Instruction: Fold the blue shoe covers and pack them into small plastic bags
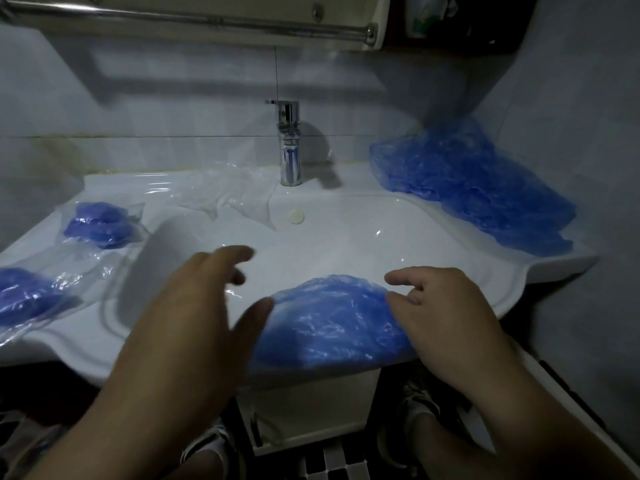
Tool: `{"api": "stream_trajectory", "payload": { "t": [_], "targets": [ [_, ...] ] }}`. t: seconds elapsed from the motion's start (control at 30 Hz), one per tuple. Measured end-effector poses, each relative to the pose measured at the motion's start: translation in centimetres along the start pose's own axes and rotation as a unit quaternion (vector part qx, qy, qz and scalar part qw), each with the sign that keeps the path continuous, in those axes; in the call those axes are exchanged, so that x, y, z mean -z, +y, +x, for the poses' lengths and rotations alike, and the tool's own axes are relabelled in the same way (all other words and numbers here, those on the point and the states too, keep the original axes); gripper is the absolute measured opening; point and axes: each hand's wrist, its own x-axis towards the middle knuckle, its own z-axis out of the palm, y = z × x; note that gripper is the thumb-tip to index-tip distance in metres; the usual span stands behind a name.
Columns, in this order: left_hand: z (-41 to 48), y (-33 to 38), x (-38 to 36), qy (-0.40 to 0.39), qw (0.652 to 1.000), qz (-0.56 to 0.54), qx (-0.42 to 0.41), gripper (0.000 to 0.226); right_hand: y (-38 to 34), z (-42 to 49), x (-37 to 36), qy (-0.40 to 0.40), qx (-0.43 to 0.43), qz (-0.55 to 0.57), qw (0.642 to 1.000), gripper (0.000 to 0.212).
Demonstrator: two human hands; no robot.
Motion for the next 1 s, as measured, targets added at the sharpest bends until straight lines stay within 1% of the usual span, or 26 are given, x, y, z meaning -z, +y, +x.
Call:
{"api": "stream_trajectory", "payload": {
  "t": [0.03,0.07,0.13,0.2,0.27,0.33,0.4,0.47,0.5,0.53,0.57,0.6,0.63,0.67,0.7,0.73,0.77,0.83,0.93,0.97,1.0],
  "targets": [
    [-0.4,0.9,-0.4,-0.008,0.999,-0.010,-0.045,0.051,-0.1,0.0,0.0,-0.001,0.000,-0.007,1.000,0.034],
    [-0.8,1.8,-1.0,-0.034,0.996,-0.004,-0.079,0.057,-0.1,0.1,0.0,-0.003,0.003,-0.015,1.000,0.034],
    [-1.5,2.7,-2.5,-0.088,0.987,0.068,-0.118,0.077,0.0,0.3,0.1,-0.009,0.014,-0.030,0.999,0.031],
    [-1.9,2.5,-3.6,-0.138,0.973,0.127,-0.136,0.087,0.1,0.5,0.1,-0.016,0.032,-0.046,0.998,0.027],
    [-1.9,2.4,-4.1,-0.188,0.964,0.121,-0.141,0.092,0.2,0.8,0.3,-0.017,0.047,-0.054,0.997,0.025],
    [-1.6,2.9,-4.2,-0.225,0.957,0.129,-0.134,0.101,0.3,1.2,0.5,-0.011,0.048,-0.068,0.996,0.024],
    [-1.6,3.1,-4.3,-0.221,0.952,0.165,-0.133,0.100,0.5,1.5,0.7,0.007,0.044,-0.106,0.993,0.024],
    [-2.0,2.9,-4.3,-0.242,0.949,0.163,-0.120,0.087,0.3,1.4,1.2,0.051,0.041,-0.152,0.986,0.026],
    [-2.1,2.8,-4.3,-0.230,0.953,0.154,-0.120,0.083,0.0,1.1,1.5,0.085,0.053,-0.168,0.981,0.028],
    [-2.1,2.9,-4.3,-0.236,0.953,0.151,-0.118,0.082,-0.5,0.7,1.8,0.111,0.079,-0.171,0.976,0.031],
    [-2.0,2.9,-4.4,-0.232,0.951,0.162,-0.124,0.083,-1.2,0.2,2.0,0.113,0.119,-0.163,0.973,0.034],
    [-1.9,3.4,-4.3,-0.233,0.951,0.161,-0.120,0.084,-2.3,-0.5,1.9,0.076,0.167,-0.149,0.972,0.040],
    [-2.0,3.2,-4.6,-0.218,0.954,0.163,-0.126,0.083,-3.3,-1.1,1.4,0.008,0.220,-0.131,0.966,0.047],
    [-2.1,3.1,-5.0,-0.207,0.959,0.149,-0.127,0.075,-4.2,-1.7,0.5,-0.071,0.269,-0.120,0.953,0.055],
    [-2.1,2.8,-5.6,-0.198,0.964,0.123,-0.124,0.062,-4.7,-2.1,-0.5,-0.141,0.305,-0.126,0.933,0.060],
    [-2.1,2.7,-5.6,-0.184,0.971,0.100,-0.117,0.051,-4.9,-2.2,-1.6,-0.190,0.323,-0.137,0.917,0.065],
    [-2.1,2.9,-5.5,-0.184,0.973,0.085,-0.114,0.047,-4.8,-2.2,-2.5,-0.218,0.319,-0.148,0.910,0.068],
    [-2.4,2.8,-5.6,-0.175,0.972,0.098,-0.126,0.050,-4.3,-1.9,-3.2,-0.234,0.286,-0.152,0.917,0.069],
    [-2.2,2.7,-4.9,-0.210,0.960,0.124,-0.140,0.061,-3.3,-1.2,-2.8,-0.209,0.249,-0.178,0.929,0.078],
    [-2.2,2.4,-4.9,-0.209,0.959,0.130,-0.141,0.064,-3.1,-1.2,-2.5,-0.203,0.240,-0.199,0.928,0.074],
    [-2.2,2.5,-4.8,-0.215,0.958,0.138,-0.134,0.065,-2.7,-1.1,-2.5,-0.193,0.246,-0.229,0.922,0.062]
  ]
}}
